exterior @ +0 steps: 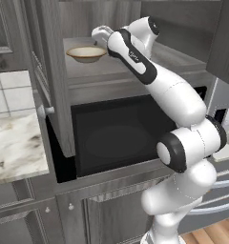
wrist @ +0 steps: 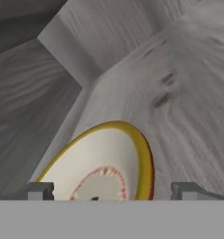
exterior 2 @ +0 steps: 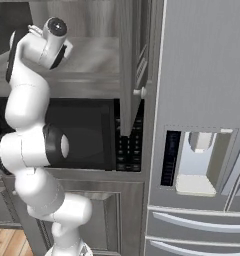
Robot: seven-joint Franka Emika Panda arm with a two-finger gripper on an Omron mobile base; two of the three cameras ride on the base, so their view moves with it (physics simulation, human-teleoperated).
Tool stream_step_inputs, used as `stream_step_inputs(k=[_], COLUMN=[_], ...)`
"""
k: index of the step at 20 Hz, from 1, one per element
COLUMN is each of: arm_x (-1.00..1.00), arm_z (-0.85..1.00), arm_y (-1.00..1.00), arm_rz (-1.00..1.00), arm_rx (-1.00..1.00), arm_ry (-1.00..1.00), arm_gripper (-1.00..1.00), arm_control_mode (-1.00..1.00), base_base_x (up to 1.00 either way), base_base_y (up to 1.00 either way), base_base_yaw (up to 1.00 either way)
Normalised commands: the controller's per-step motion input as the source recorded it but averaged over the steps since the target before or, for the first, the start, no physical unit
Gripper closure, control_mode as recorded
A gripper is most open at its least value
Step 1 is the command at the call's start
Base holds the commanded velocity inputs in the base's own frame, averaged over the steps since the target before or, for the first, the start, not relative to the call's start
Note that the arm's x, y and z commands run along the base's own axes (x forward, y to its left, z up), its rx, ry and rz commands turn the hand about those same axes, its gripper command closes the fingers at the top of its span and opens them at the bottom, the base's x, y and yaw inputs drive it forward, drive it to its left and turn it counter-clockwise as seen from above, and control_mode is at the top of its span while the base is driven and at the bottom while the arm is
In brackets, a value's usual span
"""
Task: Take the smaller bowl and place it next to the appetizer plate on the dining counter , and place the larger bowl next to the plate with cooked food.
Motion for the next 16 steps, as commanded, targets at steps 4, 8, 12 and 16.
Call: stream_step_inputs(k=[4, 8, 12, 16], arm_x=[0.19, 0.00, 0.02, 0.06], arm_z=[-0.33, -0.40, -0.52, -0.70], arm_y=[0.35, 0.24, 0.24, 0.41], arm_rz=[0.09, 0.06, 0.04, 0.03], arm_rx=[0.00, 0.00, 0.00, 0.00], arm_ry=[0.00, 0.00, 0.00, 0.00], arm_gripper=[-1.00, -1.00, -1.00, 1.00], arm_control_mode=[-1.00, -1.00, -1.00, -1.00], base_base_x=[0.00, 0.00, 0.00, 0.00], base_base_y=[0.00, 0.00, 0.00, 0.00], base_base_yaw=[0.00, 0.00, 0.00, 0.00])
